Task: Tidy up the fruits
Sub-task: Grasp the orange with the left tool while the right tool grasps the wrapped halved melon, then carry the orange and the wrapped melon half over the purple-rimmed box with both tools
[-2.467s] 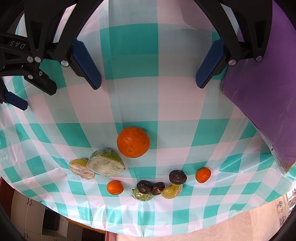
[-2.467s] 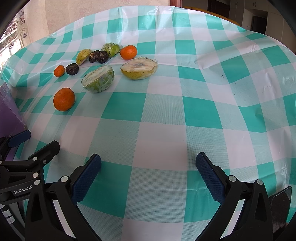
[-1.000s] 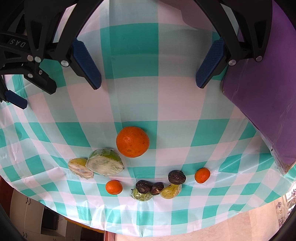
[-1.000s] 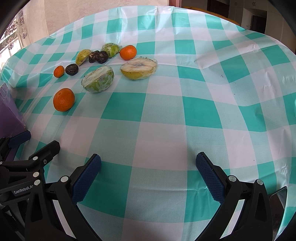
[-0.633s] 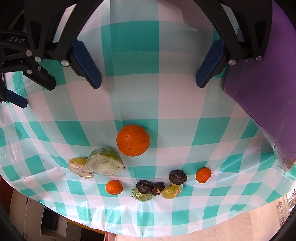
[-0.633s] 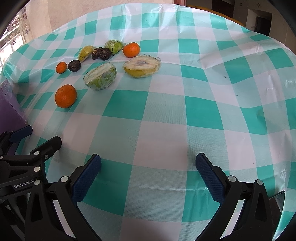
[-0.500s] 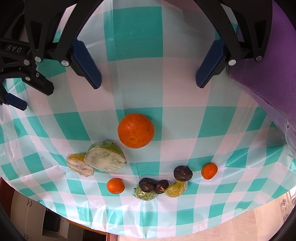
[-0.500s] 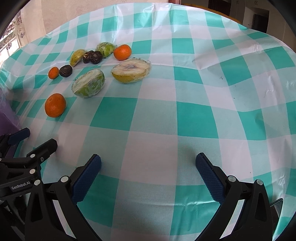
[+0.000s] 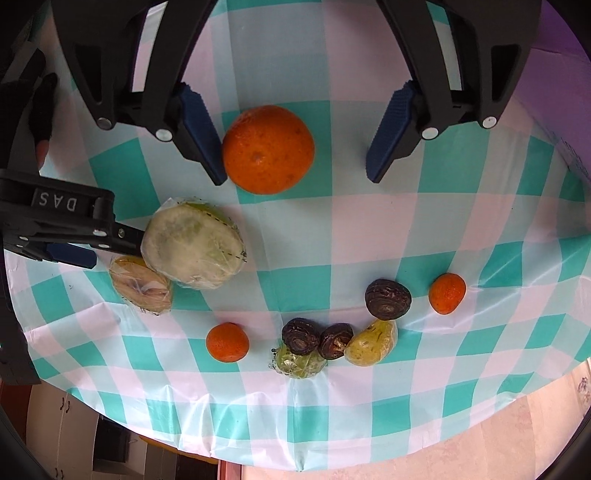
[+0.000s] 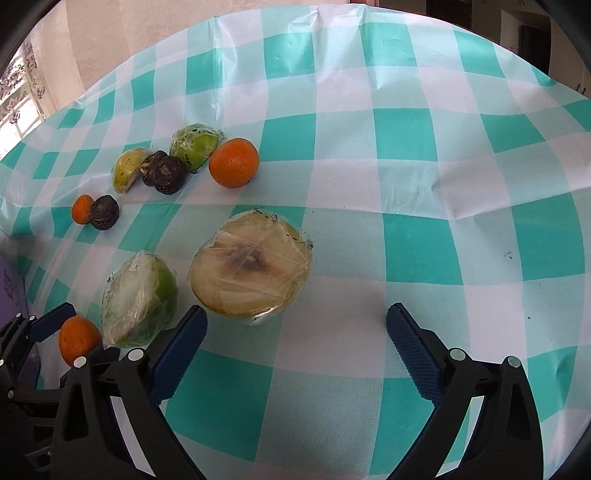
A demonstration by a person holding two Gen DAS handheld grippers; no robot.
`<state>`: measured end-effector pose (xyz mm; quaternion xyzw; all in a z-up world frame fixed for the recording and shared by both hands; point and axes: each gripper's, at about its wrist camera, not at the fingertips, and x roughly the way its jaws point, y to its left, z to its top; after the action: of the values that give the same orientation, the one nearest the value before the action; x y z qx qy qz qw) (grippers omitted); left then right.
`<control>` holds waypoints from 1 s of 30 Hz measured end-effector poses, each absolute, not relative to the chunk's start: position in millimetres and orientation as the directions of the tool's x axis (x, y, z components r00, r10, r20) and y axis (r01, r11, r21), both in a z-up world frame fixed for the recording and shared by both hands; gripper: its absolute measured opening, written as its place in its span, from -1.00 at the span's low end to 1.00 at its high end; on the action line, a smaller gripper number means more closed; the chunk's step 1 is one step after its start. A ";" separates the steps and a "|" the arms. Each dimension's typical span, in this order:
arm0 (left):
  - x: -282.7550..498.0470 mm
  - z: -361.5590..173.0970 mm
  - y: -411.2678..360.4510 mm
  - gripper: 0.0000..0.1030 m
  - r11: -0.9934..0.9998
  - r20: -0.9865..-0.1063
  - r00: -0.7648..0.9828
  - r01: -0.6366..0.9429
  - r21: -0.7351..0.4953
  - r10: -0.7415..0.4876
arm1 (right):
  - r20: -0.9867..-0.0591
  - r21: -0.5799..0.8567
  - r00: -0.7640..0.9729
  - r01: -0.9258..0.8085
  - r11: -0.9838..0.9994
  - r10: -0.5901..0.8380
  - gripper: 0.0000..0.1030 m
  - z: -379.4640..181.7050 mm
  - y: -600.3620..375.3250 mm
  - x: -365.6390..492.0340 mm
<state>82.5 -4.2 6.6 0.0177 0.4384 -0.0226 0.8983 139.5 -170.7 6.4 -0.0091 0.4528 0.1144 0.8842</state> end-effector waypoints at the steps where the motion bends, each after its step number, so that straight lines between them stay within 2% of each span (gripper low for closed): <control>1: 81.2 7.1 -4.6 0.30 0.998 -0.785 0.619 0.059 0.013 -0.026 | -0.804 0.082 0.562 -0.223 0.971 0.196 0.83 6.6 -167.3 143.8; 4: 79.4 8.0 -6.1 0.09 0.998 -0.778 0.627 0.066 0.018 -0.028 | -0.807 0.027 0.566 -0.252 0.967 0.170 0.65 6.1 -153.7 150.5; 6: 79.0 8.2 -4.8 0.04 0.998 -0.777 0.629 0.058 0.015 -0.025 | -0.796 0.004 0.581 -0.273 0.962 0.168 0.29 7.5 -146.3 150.9; 8: 78.4 8.4 -2.7 -0.02 0.999 -0.776 0.631 0.050 0.009 -0.025 | -0.786 -0.008 0.593 -0.291 0.957 0.174 0.11 9.5 -141.1 148.4; 12: 77.6 8.9 2.8 -0.19 1.000 -0.772 0.635 0.028 -0.008 -0.024 | -0.773 -0.018 0.616 -0.259 0.966 0.151 0.11 12.3 -143.9 143.2; 16: 77.1 9.8 8.3 -0.19 0.999 -0.770 0.637 0.015 -0.035 -0.037 | -0.747 0.109 0.620 -0.241 0.964 0.240 0.11 16.9 -161.6 138.9; 21: 70.9 10.0 14.9 -0.19 0.998 -0.765 0.642 -0.013 -0.069 -0.044 | -0.749 0.197 0.601 -0.203 0.959 0.281 0.11 13.4 -172.1 128.2; 30: 34.6 9.9 19.6 -0.19 0.990 -0.750 0.656 -0.030 -0.141 -0.088 | -0.724 0.256 0.616 -0.175 0.951 0.309 0.11 13.8 -174.6 89.9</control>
<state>34.6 19.6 9.9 -0.0706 0.4147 -0.0160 0.9071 89.9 -174.6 13.8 0.0804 0.4166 0.1350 0.8954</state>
